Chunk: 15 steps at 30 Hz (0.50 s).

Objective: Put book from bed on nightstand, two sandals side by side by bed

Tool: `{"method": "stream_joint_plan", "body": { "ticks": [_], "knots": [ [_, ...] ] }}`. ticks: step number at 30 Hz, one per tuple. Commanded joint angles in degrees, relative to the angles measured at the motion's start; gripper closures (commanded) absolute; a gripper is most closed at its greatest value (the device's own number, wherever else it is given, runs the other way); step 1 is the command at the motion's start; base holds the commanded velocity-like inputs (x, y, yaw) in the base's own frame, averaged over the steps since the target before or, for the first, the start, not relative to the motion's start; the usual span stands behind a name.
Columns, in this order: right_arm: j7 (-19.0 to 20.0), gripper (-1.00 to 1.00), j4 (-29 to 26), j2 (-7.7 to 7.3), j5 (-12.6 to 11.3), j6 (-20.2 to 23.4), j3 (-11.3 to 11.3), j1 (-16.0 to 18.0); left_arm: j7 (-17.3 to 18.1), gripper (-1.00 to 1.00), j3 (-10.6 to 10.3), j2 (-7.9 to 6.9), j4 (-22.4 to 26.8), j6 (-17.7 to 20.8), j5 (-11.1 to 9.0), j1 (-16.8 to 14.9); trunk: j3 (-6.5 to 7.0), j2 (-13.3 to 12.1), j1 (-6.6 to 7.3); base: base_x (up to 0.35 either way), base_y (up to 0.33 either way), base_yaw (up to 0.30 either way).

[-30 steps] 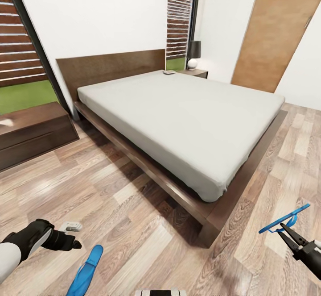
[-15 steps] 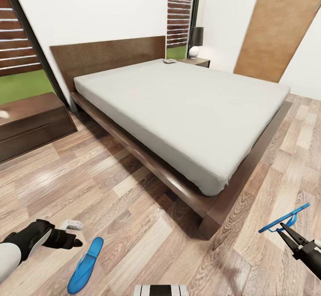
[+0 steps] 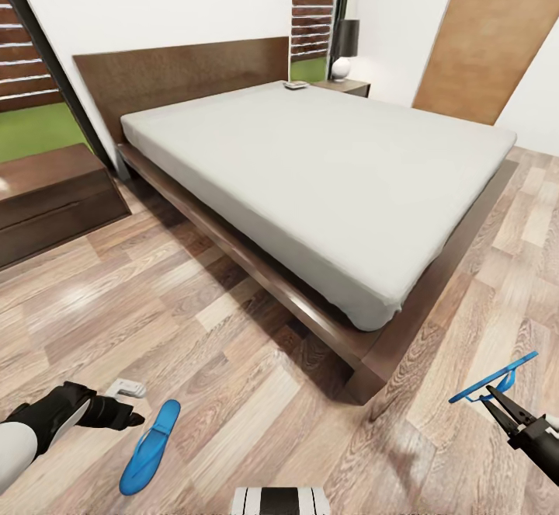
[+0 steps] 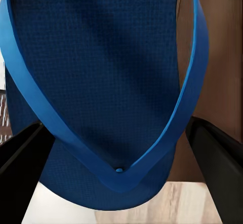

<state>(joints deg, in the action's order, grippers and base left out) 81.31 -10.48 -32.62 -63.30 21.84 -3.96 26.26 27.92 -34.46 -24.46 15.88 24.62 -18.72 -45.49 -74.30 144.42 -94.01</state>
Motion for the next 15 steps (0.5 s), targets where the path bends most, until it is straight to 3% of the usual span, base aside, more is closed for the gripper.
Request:
{"method": "stream_joint_plan", "body": {
  "ticks": [1, 15],
  "knots": [
    [0.2, 1.00, 0.0, 0.05, 0.3, 0.7, -0.4, 0.0, 0.0, -1.00, -0.3, -0.03, 0.1, 0.4, -0.5, 0.0, -0.27, 0.0, -0.01, 0.000, 0.000, 0.000],
    [0.2, 1.00, -0.1, 0.10, 0.3, 0.7, -0.4, 0.0, -0.1, -1.00, -0.3, 0.28, 0.6, -0.1, -0.4, 0.0, -3.37, 0.2, -0.37, 0.000, 0.000, 0.000]
  ]
}}
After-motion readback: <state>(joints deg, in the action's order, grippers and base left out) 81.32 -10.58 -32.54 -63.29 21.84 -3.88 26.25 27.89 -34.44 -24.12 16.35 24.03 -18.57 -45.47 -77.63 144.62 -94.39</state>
